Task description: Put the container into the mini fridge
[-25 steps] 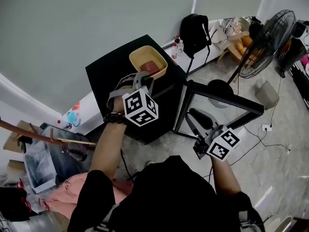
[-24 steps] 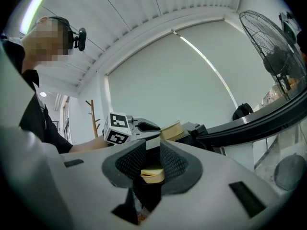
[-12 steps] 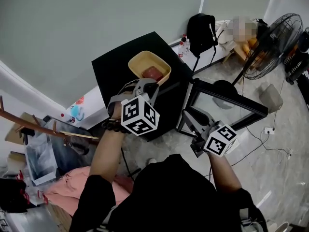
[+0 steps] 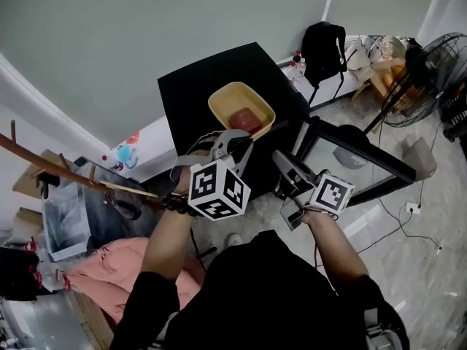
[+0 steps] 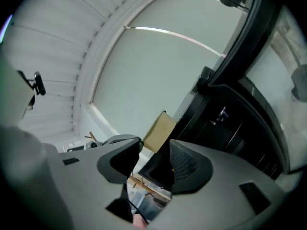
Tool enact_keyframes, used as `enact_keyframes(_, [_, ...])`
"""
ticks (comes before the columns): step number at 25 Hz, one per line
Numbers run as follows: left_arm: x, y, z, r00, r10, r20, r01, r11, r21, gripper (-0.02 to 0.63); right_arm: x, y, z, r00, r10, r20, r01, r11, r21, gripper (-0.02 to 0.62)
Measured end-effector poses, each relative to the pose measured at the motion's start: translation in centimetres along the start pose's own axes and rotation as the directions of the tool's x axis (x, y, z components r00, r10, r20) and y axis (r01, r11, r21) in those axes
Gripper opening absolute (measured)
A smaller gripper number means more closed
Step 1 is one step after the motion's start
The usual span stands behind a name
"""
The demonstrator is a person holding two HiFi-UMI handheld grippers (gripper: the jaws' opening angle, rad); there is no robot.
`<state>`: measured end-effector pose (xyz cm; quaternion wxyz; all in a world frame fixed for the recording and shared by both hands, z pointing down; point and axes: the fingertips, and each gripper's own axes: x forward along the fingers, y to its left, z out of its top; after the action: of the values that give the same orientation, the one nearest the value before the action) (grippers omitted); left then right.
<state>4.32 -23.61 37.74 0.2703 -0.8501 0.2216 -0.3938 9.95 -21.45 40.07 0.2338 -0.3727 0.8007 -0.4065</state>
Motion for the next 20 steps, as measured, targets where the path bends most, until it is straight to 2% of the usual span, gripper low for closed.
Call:
enact_keyframes(4, [-1.2, -0.6, -0.4, 1.000, 0.005, 0.004, -0.005, 1.000, -0.026, 0.034, 1.5, -0.2, -0.3, 0.999, 0.040, 0.010, -0.041, 0.983, 0.181, 0.273])
enact_keyframes(9, [-2.7, -1.5, -0.6, 1.000, 0.004, 0.020, -0.003, 0.997, -0.071, 0.035, 3.6, -0.1, -0.9, 0.997, 0.080, 0.009, -0.078, 0.940, 0.333, 0.319])
enact_keyframes(16, [-4.6, -2.7, -0.8, 0.999, 0.001, 0.038, 0.002, 0.996, -0.084, 0.035, 5.9, 0.8, -2.3, 0.993, 0.121, -0.015, -0.103, 0.898, 0.429, 0.321])
enact_keyframes(20, [-5.6, -3.4, -1.0, 0.999, -0.005, 0.049, 0.010, 0.995, -0.098, 0.035, 6.9, 1.7, -3.4, 0.989, 0.145, -0.031, -0.116, 0.887, 0.448, 0.321])
